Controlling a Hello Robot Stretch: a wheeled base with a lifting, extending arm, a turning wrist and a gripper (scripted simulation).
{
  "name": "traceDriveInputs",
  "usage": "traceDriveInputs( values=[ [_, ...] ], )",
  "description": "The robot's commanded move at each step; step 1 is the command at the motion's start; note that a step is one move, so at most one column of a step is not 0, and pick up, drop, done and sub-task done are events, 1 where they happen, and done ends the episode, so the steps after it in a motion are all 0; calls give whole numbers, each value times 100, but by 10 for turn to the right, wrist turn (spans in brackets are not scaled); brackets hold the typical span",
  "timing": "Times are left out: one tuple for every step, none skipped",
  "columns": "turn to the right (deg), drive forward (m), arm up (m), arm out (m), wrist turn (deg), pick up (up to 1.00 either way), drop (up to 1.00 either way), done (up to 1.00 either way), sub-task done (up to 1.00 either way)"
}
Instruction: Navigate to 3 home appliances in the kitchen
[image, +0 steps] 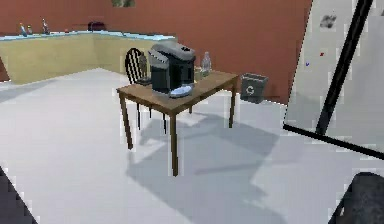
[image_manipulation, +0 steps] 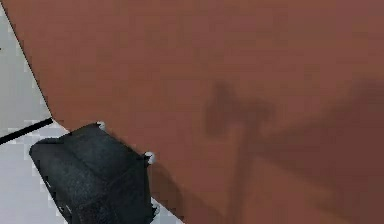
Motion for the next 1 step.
traceDriveInputs(
  values=[
    [0,90,0,0,0,0,0,0,0]
  ],
)
